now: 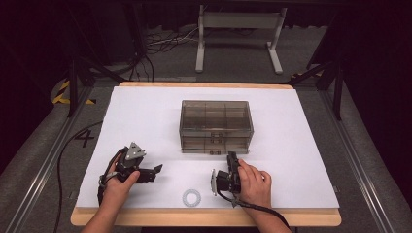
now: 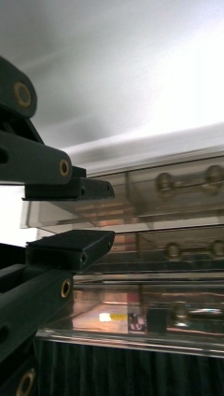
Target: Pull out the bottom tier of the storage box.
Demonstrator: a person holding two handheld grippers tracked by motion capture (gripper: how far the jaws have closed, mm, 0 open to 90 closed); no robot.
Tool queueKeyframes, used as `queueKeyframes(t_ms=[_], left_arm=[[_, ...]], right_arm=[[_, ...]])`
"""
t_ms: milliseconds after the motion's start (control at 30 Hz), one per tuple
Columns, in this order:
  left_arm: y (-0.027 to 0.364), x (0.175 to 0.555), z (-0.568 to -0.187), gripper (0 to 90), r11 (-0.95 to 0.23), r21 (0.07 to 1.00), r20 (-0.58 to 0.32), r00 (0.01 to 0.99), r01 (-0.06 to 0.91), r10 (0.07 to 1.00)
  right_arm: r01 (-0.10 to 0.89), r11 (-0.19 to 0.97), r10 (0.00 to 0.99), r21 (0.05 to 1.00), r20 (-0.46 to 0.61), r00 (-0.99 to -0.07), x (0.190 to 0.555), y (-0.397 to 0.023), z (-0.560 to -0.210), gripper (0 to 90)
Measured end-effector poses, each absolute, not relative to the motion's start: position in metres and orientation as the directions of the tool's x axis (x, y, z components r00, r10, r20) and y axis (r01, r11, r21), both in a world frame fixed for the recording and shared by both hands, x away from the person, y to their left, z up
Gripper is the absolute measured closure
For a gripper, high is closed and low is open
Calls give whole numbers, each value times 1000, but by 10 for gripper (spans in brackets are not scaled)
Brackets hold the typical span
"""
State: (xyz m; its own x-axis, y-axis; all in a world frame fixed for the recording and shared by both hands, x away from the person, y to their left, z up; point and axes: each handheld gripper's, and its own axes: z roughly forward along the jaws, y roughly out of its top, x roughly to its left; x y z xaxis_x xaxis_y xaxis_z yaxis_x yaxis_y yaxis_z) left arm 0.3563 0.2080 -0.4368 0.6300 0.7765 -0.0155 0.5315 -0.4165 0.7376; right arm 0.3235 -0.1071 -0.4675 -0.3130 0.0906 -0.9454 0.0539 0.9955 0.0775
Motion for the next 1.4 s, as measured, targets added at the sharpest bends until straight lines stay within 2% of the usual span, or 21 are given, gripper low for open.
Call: queueKeyframes(t_ms=[367, 400, 833, 1000, 1033, 1133, 1267, 1367, 1400], left_arm=[[211, 355, -437, 160, -407, 741, -19, 622, 534, 782], [211, 356, -437, 160, -405, 742, -21, 622, 535, 783], [213, 356, -437, 160, -399, 742, -27, 618, 539, 786], [213, 356, -437, 160, -399, 742, -25, 617, 539, 786], [214, 356, -437, 160, -396, 744, -27, 616, 538, 787], [214, 357, -438, 160, -397, 743, -26, 616, 539, 788], [213, 357, -438, 160, -401, 740, -22, 615, 540, 788], [212, 358, -438, 160, -402, 740, -19, 614, 540, 789], [212, 358, -438, 160, -402, 740, -19, 614, 540, 789]], right_arm=[[110, 985, 162, 133, -937, -310, 324, -134, -461, 746], [112, 987, 144, 113, -935, -323, 324, -136, -459, 746], [174, 964, 247, 201, -920, -303, 327, -163, -450, 742], [200, 950, 293, 240, -906, -305, 330, -174, -447, 736], [202, 954, 280, 223, -902, -329, 330, -177, -445, 735], [212, 940, 324, 267, -894, -310, 332, -182, -443, 729], [206, 941, 328, 270, -879, -345, 334, -188, -438, 719], [195, 924, 379, 328, -852, -363, 336, -192, -435, 716], [189, 930, 365, 315, -843, -395, 336, -194, -434, 719]])
